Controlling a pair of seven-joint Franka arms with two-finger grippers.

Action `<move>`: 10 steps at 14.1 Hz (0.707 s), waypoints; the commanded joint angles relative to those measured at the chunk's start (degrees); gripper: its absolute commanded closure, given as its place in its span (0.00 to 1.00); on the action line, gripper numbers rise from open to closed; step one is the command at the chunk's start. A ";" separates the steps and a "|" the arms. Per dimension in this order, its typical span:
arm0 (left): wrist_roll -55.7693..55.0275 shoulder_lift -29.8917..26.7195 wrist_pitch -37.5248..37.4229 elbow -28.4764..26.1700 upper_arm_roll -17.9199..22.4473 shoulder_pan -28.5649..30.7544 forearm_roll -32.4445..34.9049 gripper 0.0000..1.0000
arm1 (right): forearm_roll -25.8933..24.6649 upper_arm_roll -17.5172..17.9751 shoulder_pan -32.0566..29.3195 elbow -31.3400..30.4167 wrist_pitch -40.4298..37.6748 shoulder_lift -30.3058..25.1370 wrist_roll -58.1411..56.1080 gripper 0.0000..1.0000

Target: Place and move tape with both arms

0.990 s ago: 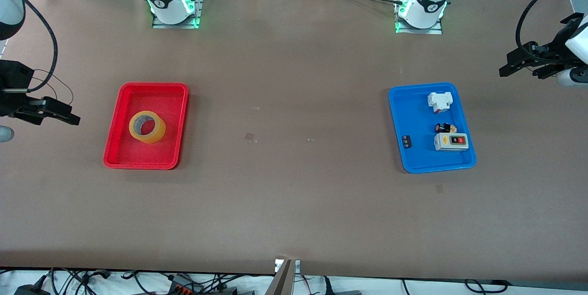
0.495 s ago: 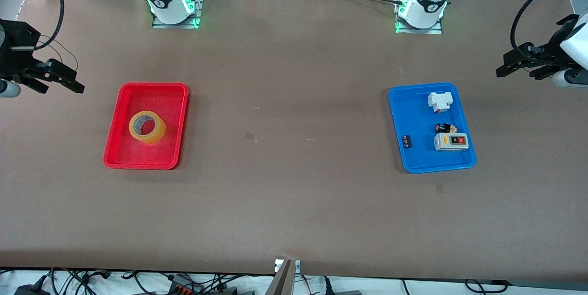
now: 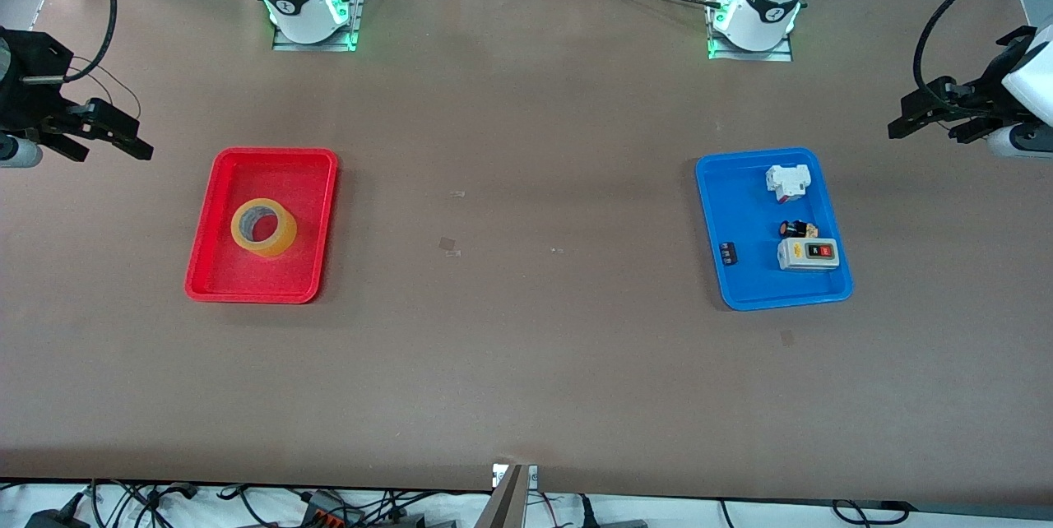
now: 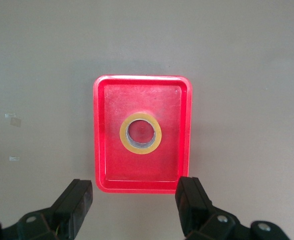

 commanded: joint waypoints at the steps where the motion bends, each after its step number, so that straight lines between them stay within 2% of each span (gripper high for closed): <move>1: 0.66 -0.33 -0.73 0.15 -0.34 0.08 0.35 0.00 | 0.65 0.77 -0.43 -0.96 0.15 -1.52 0.74 0.00; 6: 0.57 -0.25 -0.73 0.15 -0.78 0.08 0.35 0.00 | 0.57 0.86 -1.13 -1.31 0.15 -2.22 0.65 0.00; 8: 0.57 -0.33 -0.73 0.15 -0.86 0.08 0.35 0.00 | 0.56 3.30 -3.32 -1.31 0.24 -2.22 0.65 0.00; 10: 0.57 -0.33 -0.73 0.15 -0.87 0.08 0.35 0.00 | 0.39 3.58 -3.24 -1.40 0.24 -2.31 0.56 0.00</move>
